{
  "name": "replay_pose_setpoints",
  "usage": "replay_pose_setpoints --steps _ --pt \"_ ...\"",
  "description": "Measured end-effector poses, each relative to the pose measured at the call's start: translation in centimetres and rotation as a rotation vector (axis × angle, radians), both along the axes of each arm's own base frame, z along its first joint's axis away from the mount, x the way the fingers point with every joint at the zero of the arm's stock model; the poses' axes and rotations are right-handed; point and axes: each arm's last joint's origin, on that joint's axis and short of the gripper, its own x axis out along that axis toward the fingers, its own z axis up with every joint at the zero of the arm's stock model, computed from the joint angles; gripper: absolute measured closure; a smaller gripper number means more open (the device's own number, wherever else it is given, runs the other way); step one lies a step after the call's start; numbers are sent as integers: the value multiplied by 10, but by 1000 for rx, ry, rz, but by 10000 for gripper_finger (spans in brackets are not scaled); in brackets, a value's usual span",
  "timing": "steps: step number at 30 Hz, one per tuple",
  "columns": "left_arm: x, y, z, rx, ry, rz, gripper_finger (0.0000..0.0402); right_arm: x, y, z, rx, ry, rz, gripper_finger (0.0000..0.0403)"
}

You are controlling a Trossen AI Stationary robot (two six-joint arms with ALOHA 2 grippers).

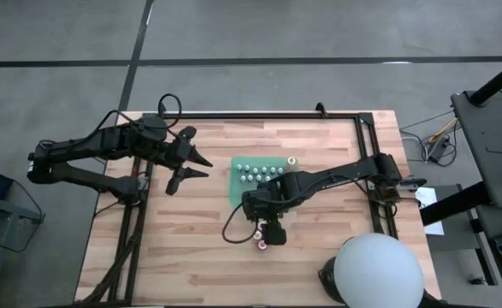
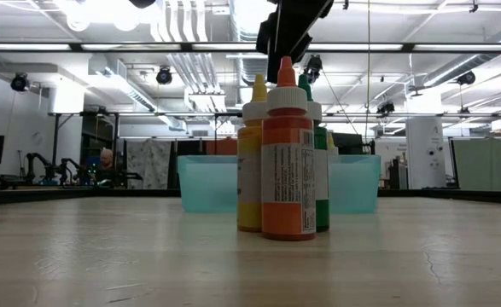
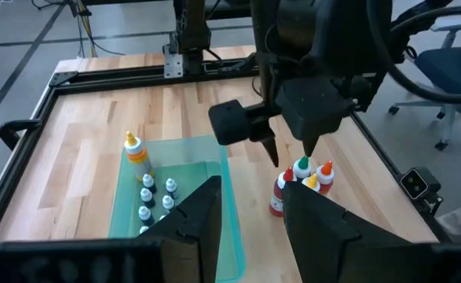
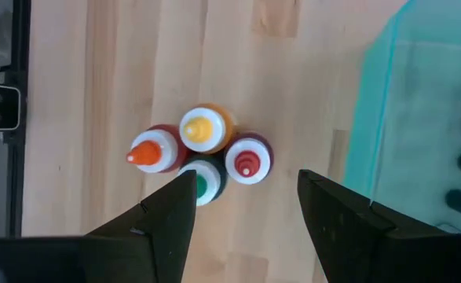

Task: Pick & Place food coloring
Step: Put the big red food coloring bottle into the green container

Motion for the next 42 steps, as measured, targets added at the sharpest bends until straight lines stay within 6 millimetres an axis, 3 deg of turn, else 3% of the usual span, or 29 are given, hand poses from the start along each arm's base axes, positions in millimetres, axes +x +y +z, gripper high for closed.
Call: replay_pose_setpoints --steps 12,36,42 --pt "0 0 0 0 0 0 294 1 2 -19 30 -6 54 188" --pt "0 0 0 0 1 0 294 4 1 -27 21 -38 57 188" --pt "0 0 0 0 1 1 294 7 1 -39 17 -11 54 188"
